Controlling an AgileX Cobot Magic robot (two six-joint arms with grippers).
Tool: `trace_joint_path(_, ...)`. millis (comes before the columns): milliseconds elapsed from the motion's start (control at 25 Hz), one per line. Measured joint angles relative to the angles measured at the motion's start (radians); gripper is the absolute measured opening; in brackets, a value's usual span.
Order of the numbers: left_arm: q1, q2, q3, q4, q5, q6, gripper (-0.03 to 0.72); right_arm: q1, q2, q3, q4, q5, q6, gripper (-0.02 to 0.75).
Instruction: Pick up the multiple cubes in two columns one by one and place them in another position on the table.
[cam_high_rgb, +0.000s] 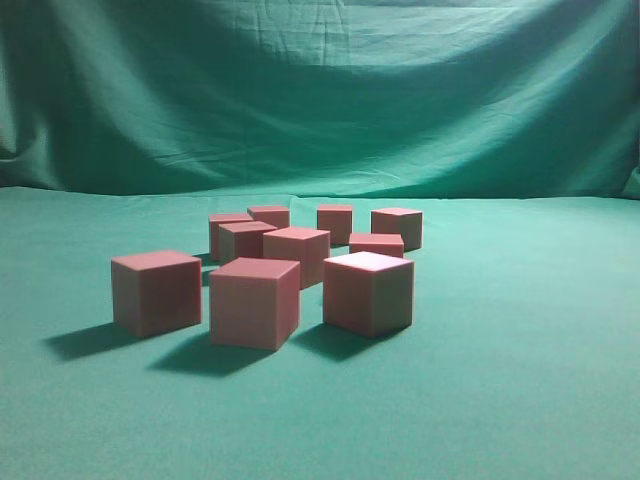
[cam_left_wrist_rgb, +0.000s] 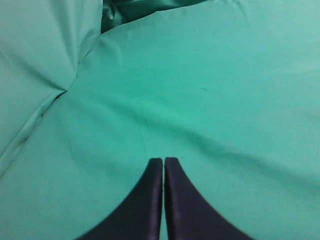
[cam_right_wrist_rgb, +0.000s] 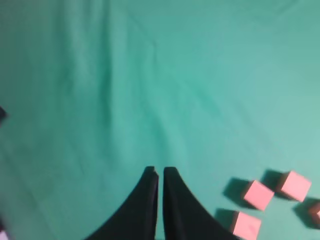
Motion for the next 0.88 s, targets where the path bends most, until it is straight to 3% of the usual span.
trace_joint_path(160,0.0,0.0,0.0,0.0,0.0,0.0,0.0,0.0,-0.084,-0.072,0.0,0.028,0.002,0.0)
trace_joint_path(640,0.0,0.0,0.0,0.0,0.0,0.0,0.0,0.0,-0.417,-0.079,0.002,0.048,-0.019,0.0)
trace_joint_path(880,0.0,0.0,0.0,0.0,0.0,0.0,0.0,0.0,-0.606,0.069,0.124,0.042,-0.131,0.0)
